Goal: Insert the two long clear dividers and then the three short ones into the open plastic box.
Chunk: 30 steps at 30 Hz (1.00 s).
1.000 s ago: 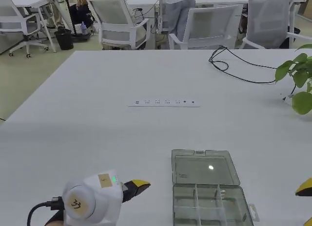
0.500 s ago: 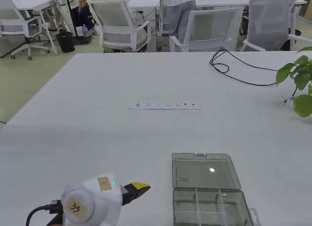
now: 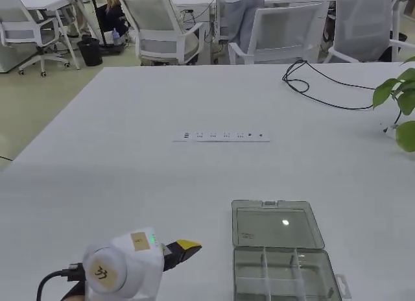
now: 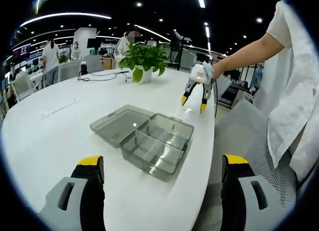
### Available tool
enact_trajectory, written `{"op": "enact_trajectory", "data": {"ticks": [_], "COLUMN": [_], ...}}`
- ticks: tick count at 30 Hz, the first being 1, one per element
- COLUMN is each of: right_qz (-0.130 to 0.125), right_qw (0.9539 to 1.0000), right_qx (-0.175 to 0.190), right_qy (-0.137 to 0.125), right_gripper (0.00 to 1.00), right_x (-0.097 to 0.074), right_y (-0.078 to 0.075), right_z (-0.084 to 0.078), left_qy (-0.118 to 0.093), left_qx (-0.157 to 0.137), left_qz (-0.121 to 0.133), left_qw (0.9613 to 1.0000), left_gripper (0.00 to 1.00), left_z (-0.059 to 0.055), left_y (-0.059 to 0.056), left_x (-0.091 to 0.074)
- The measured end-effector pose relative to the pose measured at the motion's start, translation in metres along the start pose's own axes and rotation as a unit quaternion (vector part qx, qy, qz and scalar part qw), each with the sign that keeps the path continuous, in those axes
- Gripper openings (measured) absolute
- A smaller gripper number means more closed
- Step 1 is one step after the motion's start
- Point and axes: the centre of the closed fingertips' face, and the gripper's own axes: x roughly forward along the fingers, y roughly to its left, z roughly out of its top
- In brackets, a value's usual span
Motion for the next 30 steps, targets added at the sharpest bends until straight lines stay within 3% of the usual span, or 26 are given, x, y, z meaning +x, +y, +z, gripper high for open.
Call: {"op": "enact_trajectory", "data": {"ticks": [5, 17, 24, 30], "right_qz": [0.003, 0.005, 0.005, 0.003], "right_qw": [0.9997, 0.9999, 1.0000, 0.9999], "right_qx": [-0.014, 0.004, 0.003, 0.004], "right_qy": [0.022, 0.008, 0.008, 0.010], "right_gripper": [0.51, 0.44, 0.33, 0.33], "right_x": [0.0073, 0.0050, 0.0037, 0.0039], "right_y": [0.0005, -0.0011, -0.0022, -0.0024], "right_z": [-0.0093, -0.0080, -0.0082, -0.0080], "left_qy": [0.002, 0.001, 0.000, 0.001], "left_qx": [-0.001, -0.002, -0.002, -0.003], "left_qz": [0.000, -0.003, -0.003, -0.002], "left_qw": [1.0000, 1.0000, 1.0000, 1.0000], "left_gripper": [1.00, 1.00, 1.00, 1.00], "left_z": [-0.0018, -0.0017, -0.0017, -0.0033], "left_y": [0.0006, -0.0004, -0.0004, -0.0009], "left_x": [-0.0013, 0.0009, 0.0005, -0.0009]}}
